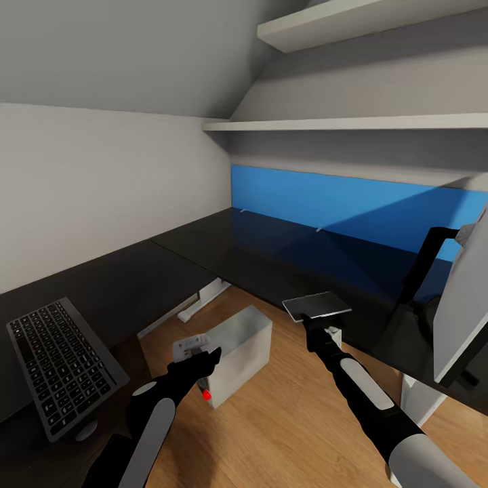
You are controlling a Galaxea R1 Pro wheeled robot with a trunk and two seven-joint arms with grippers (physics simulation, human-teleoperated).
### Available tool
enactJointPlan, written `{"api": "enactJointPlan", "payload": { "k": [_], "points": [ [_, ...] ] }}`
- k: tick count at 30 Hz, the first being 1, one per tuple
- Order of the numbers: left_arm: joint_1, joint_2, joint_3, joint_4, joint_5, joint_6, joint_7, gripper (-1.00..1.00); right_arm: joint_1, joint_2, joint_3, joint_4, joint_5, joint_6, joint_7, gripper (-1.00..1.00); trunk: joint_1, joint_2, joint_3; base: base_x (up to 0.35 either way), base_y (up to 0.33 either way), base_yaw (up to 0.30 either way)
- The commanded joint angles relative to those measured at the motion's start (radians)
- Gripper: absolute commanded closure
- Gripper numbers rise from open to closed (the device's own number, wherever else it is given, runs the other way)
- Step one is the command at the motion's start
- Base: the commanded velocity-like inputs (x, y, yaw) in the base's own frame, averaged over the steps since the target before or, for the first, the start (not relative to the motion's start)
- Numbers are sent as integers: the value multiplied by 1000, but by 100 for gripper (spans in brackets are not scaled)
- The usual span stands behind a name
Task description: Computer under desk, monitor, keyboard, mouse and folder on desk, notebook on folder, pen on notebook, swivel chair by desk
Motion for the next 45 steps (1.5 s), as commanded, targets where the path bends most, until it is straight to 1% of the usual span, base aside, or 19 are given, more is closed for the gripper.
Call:
{"api": "enactJointPlan", "payload": {
  "k": [1,7,17,28,32,37,45],
  "points": [
    [-1,0,-1,-1,11,2,10,-100,-1,-1,3,0,-13,-1,5,100,0,0,-1,0,0,0],
    [-1,0,-1,-1,11,3,10,-100,-1,-1,3,0,-13,-1,5,100,0,0,-1,0,0,0],
    [-1,0,-9,4,9,3,10,-100,-1,-1,4,-1,-10,-2,9,100,-38,70,30,0,0,0],
    [-1,0,-10,11,8,2,11,-100,-1,-1,6,-4,-6,-2,13,100,-81,147,65,0,0,0],
    [-1,0,-10,11,9,2,11,-100,-1,-1,8,-3,-6,-2,41,100,-96,175,77,0,0,0],
    [-1,0,-10,11,10,2,11,-100,-1,-1,9,-6,-6,1,54,100,-115,210,93,0,0,0],
    [-1,2,-9,6,6,2,10,-100,-1,1,9,-8,-11,4,53,100,-115,210,93,0,0,0]
  ]
}}
